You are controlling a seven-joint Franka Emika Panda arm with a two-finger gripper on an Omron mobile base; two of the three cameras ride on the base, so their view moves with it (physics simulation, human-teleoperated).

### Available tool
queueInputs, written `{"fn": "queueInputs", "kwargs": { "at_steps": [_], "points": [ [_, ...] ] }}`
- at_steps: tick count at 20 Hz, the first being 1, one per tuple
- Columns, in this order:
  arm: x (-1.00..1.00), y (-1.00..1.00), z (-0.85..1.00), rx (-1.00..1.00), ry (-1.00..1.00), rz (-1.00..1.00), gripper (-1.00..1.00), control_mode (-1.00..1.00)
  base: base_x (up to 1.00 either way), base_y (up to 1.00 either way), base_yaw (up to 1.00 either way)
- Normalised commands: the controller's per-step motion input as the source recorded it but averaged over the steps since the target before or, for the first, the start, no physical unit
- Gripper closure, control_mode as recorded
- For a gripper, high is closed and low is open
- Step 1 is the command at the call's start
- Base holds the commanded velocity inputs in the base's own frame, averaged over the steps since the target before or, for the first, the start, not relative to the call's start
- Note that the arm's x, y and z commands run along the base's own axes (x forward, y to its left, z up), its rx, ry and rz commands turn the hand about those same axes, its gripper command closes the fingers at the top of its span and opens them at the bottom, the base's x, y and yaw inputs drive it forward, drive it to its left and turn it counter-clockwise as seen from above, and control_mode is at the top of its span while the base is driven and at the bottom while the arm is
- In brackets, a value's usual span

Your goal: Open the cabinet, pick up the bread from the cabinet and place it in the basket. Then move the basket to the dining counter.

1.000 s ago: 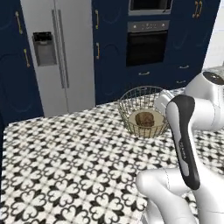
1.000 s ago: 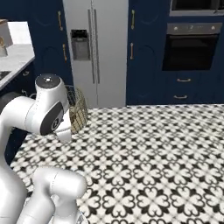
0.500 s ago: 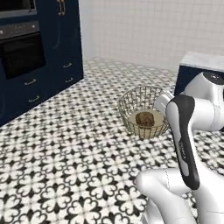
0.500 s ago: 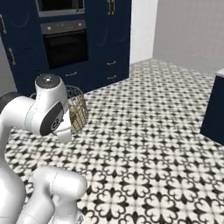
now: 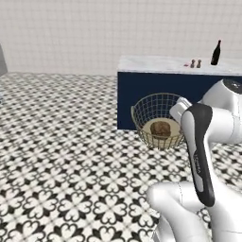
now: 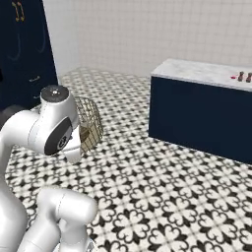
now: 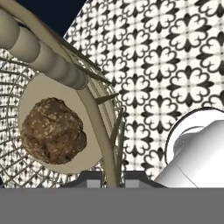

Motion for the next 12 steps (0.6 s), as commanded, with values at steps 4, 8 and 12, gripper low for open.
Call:
{"fn": "queueInputs", "kwargs": {
  "at_steps": [4, 8, 12],
  "points": [
    [0.0, 0.0, 0.0, 0.0, 0.0, 0.0, 1.0, 1.0, 1.0, 0.44, -0.23],
    [0.0, 0.0, 0.0, 0.0, 0.0, 0.0, 1.0, 1.0, 1.0, 0.88, -0.51],
    [0.0, 0.0, 0.0, 0.0, 0.0, 0.0, 1.0, 1.0, 1.0, 0.81, -0.53]
  ]
}}
